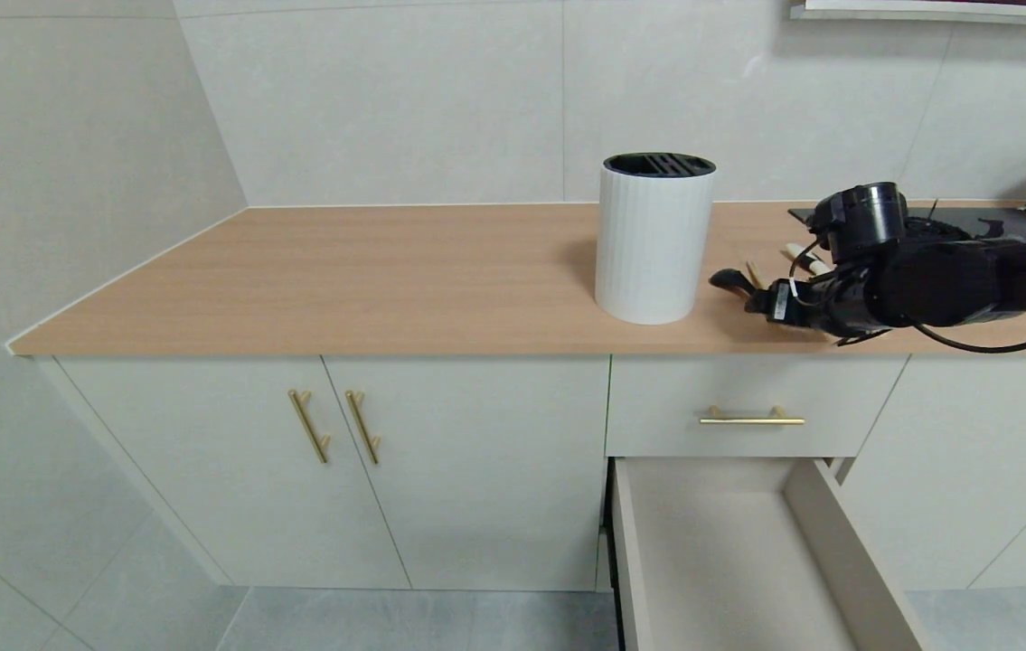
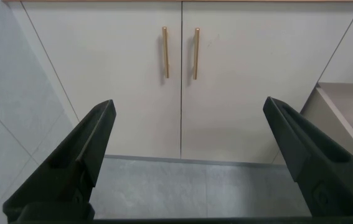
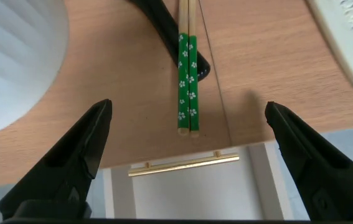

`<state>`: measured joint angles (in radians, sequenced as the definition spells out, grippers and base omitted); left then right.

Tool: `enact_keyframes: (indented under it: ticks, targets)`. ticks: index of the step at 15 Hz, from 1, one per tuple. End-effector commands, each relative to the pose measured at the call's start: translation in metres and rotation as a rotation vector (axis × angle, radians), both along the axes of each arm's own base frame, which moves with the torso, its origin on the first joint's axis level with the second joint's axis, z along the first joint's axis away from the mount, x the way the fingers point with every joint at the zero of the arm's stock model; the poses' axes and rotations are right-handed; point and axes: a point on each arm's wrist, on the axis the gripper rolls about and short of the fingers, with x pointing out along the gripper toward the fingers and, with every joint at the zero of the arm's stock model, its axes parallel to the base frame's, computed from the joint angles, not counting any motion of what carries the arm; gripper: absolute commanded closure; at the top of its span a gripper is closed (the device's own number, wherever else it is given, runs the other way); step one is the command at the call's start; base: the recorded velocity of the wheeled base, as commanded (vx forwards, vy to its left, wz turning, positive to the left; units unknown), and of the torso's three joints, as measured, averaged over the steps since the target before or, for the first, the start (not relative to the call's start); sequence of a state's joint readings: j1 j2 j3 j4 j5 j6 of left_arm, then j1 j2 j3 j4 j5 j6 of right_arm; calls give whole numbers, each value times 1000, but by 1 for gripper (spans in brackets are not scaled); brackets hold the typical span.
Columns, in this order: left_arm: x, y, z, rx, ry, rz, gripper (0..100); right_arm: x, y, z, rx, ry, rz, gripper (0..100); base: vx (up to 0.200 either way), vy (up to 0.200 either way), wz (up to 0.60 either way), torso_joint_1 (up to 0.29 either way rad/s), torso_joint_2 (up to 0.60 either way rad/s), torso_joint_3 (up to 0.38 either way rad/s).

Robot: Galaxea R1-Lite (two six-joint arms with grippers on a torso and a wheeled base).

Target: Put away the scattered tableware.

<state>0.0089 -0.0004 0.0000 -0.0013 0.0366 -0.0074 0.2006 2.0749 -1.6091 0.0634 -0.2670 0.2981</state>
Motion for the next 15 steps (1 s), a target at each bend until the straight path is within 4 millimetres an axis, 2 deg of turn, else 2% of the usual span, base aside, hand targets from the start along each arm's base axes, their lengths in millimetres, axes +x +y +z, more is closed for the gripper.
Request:
enact_keyframes:
  ticks: [1,5,6,12,15]
  targets:
    - [0,0,0,0,0,0,0,4,0,-5,4,8,-5,0,0,0,0,0,0,0]
    - [0,0,0,0,0,0,0,6,0,-6,14,3,-13,0,0,0,0,0,0,0]
    - [0,0,0,0,0,0,0,7,0,-6,14,3,-13,100,0,0,0,0,0,0]
    - [0,0,0,0,0,0,0,6,0,-6,14,4,-13,100,0,0,0,0,0,0]
    - [0,0,0,0,0,0,0,3,-1,1,15,-12,-19,100,0,0,0,0,0,0]
